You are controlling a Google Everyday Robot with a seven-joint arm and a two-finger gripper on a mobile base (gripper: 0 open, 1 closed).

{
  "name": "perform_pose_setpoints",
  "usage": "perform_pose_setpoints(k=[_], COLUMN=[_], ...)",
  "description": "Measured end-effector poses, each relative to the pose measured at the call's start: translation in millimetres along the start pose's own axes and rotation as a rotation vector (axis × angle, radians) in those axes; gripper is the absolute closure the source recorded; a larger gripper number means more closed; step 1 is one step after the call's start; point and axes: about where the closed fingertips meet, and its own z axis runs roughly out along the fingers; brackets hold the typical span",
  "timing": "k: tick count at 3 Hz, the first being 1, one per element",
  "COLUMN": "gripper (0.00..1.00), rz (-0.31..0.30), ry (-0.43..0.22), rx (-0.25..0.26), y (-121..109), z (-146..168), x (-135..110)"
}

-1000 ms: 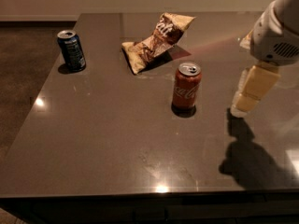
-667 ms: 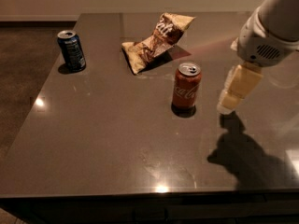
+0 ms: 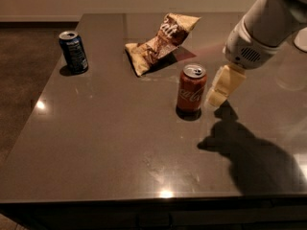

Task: Move coke can near pepsi can

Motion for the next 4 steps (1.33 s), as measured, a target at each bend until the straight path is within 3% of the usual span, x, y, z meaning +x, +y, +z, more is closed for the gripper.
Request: perform_pose_setpoints(k=[3, 4], gripper=[0.00, 0.18], rz=[0.042, 0.041], ry=[-0.129, -0.161], rx=[-0.073, -0.091], y=[-5.6, 0.3], z=[27.1, 29.8], x=[-27.5, -33.1])
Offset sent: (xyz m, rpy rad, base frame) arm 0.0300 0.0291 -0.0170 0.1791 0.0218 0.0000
